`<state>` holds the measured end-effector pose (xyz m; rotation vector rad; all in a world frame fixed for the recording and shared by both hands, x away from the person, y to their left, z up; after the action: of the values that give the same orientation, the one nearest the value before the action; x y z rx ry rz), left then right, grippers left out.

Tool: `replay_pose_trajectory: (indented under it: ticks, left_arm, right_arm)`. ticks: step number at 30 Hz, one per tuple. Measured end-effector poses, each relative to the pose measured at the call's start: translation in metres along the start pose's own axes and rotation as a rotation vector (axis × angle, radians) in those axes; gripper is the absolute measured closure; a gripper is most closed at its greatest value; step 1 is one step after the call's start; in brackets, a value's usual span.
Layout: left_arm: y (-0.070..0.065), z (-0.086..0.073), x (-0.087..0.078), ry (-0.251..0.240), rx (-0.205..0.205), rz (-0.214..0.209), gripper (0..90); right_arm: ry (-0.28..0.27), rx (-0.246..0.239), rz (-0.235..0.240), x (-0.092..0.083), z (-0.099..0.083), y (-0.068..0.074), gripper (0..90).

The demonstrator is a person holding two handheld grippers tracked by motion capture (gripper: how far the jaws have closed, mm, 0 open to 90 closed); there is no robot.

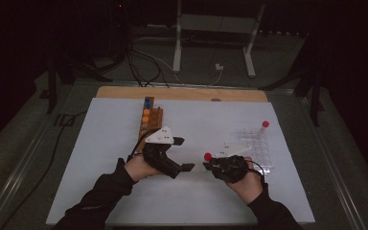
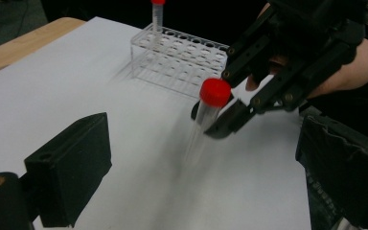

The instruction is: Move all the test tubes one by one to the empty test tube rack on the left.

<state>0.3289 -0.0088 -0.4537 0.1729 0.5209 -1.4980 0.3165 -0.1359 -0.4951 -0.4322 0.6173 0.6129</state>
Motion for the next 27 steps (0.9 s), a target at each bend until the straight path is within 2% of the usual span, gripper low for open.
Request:
replay_pose_trajectory:
  ticks: [4, 9, 15, 23, 27]
  left_arm:
    - [-0.001, 0.001, 0.01, 0.013, 0.015, -0.018, 16.9]
    - [0.003, 0.002, 0.02, 0.004, 0.018, -0.026, 36.3]
    - [0.003, 0.004, 0.03, 0.004, 0.036, -0.045, 52.8]
    - [0.002, 0.004, 0.039, 0.03, 0.061, -0.06, 68.2]
    - [0.003, 0.005, 0.039, 0.031, 0.061, -0.053, 70.5]
  right_arm:
    - [0.002, -0.005, 0.01, 0.002, 0.0, 0.005, 75.3]
    - [-0.004, -0.011, 0.015, 0.0, 0.002, 0.007, 75.3]
    - [-0.009, -0.011, 0.016, -0.001, 0.003, 0.006, 75.3]
    - [-0.015, -0.009, 0.016, -0.002, 0.004, 0.006, 75.3]
    - [-0.017, -0.008, 0.015, -0.002, 0.004, 0.005, 75.3]
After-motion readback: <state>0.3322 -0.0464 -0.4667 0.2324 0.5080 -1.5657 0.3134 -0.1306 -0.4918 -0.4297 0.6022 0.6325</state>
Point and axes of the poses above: each handheld gripper's, and its own axes: x roughly forward along the jaws, z roughly out of its top, y roughly to its left, the point moved 8 cm from there along x, roughly forward along the jaws, and after that the axes turned 13 degrees about -z, right-handed, at the moved point
